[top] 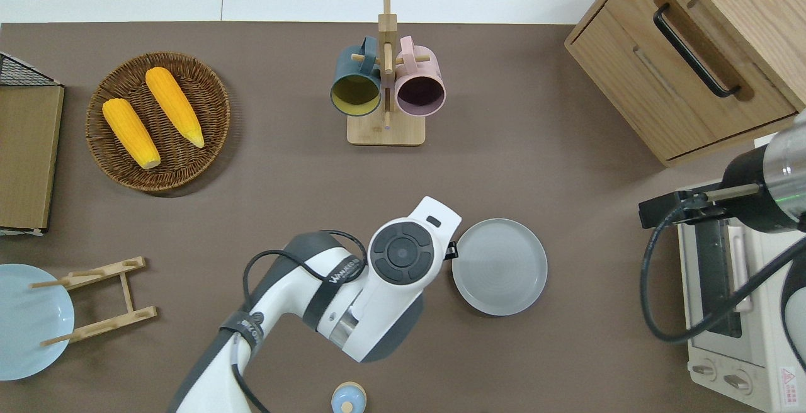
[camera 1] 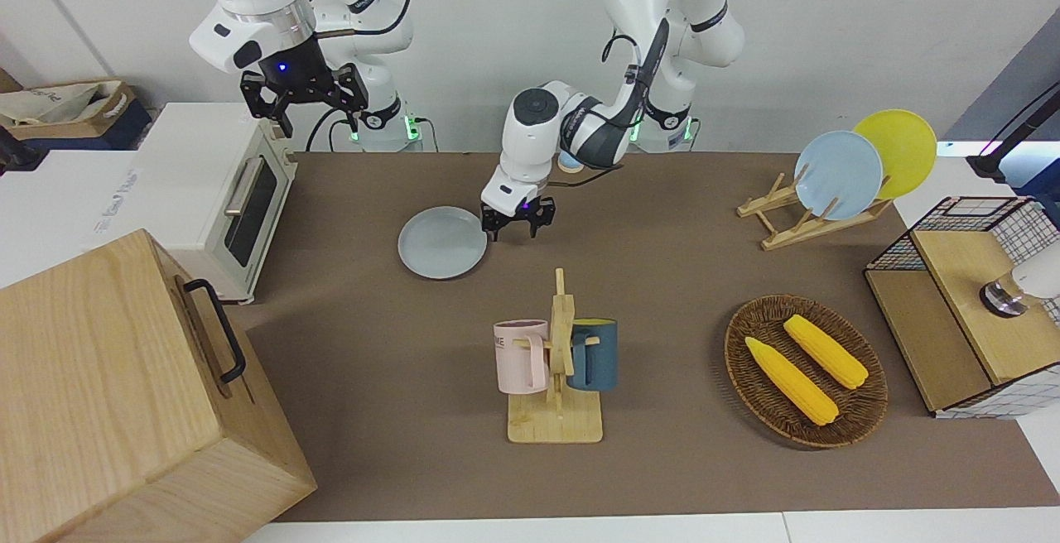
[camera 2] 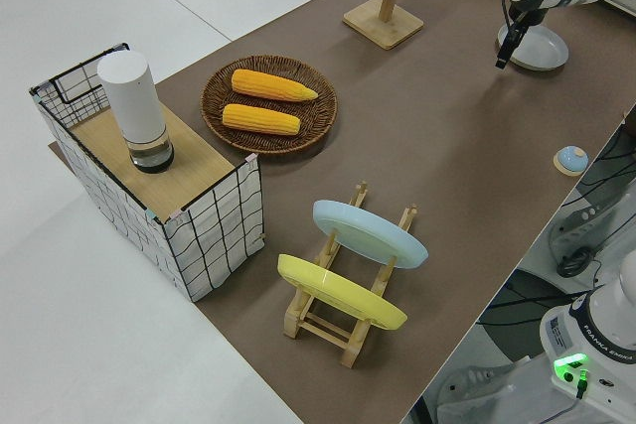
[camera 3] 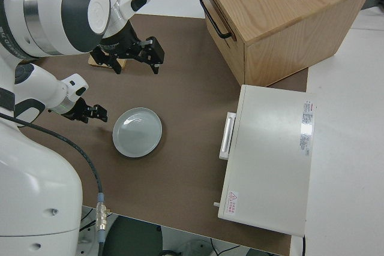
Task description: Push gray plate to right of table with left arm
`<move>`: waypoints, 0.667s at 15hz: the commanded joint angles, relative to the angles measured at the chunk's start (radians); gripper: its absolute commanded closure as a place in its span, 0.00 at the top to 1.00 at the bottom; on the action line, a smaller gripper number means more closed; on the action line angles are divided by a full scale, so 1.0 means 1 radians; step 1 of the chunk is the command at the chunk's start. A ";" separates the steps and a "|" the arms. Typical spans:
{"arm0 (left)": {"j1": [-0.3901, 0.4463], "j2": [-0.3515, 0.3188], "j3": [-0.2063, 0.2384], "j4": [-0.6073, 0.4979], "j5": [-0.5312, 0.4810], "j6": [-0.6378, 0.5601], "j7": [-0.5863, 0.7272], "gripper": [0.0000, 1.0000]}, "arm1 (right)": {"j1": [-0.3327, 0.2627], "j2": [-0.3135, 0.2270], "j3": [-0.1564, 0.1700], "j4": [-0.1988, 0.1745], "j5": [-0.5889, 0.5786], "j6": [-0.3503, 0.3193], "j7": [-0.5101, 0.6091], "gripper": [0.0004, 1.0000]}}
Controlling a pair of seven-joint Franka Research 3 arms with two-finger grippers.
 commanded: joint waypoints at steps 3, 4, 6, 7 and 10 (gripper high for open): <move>0.176 -0.137 0.000 -0.013 -0.051 -0.190 0.236 0.93 | -0.011 -0.008 0.006 -0.001 0.008 -0.012 -0.003 0.98; 0.216 -0.158 -0.001 -0.013 -0.061 -0.223 0.288 0.94 | -0.011 -0.008 0.004 0.001 0.008 -0.012 -0.001 0.98; 0.288 -0.204 0.000 -0.008 -0.066 -0.292 0.383 0.98 | -0.011 -0.008 0.004 -0.001 0.008 -0.012 -0.003 0.98; 0.324 -0.224 0.002 -0.002 -0.066 -0.330 0.423 0.98 | -0.011 -0.008 0.006 0.001 0.008 -0.012 -0.003 0.98; 0.429 -0.266 0.004 0.033 -0.062 -0.427 0.546 0.98 | -0.011 -0.008 0.006 0.001 0.008 -0.012 -0.003 0.98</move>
